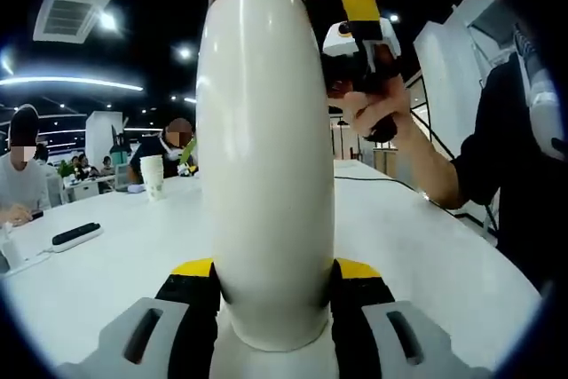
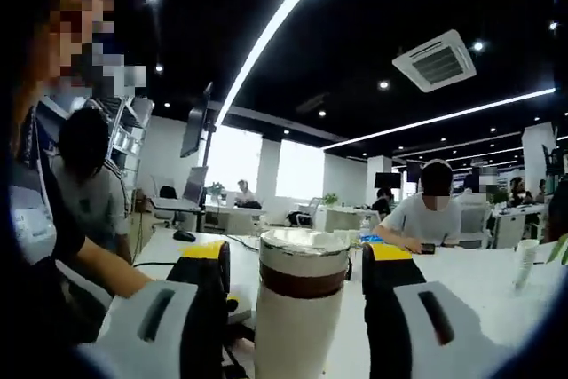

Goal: Grasp the water cup twist off the cup lid place the cup lid on the table

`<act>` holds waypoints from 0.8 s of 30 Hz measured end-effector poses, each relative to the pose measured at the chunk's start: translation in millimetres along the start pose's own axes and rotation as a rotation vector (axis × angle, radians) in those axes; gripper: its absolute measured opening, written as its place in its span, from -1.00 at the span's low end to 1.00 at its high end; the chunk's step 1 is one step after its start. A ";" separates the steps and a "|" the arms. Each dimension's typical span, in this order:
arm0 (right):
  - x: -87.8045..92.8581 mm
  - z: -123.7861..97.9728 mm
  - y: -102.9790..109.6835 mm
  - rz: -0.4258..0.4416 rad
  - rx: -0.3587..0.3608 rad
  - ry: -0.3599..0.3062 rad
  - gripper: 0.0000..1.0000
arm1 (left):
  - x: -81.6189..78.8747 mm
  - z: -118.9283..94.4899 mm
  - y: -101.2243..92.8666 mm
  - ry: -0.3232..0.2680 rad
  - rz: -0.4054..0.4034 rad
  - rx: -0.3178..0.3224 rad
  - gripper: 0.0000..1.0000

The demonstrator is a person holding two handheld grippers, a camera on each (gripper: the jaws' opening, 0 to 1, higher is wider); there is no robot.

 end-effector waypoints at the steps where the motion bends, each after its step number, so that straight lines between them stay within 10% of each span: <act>1: -2.0 -0.8 -0.4 -0.004 0.034 -0.014 0.24 | 0.1 0.0 -0.1 0.000 0.001 0.000 0.01; 10: 3.3 8.6 -2.4 -0.079 0.193 -0.001 0.12 | 0.5 -0.1 -0.3 0.004 0.004 -0.003 0.01; 24: 13.0 14.3 -7.8 -0.054 0.059 0.083 -0.08 | 1.5 0.0 0.3 0.006 0.003 -0.001 0.01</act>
Point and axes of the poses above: the point that each gripper's makers call its tool centre point, and the gripper's own axes: z roughly forward along the fingers, y roughly to its left, x roughly out of its underside, the point moved 1 cm from there along -z, roughly backward along the fingers, and after that the axes turned 10 degrees about z, right-handed, at the moved point
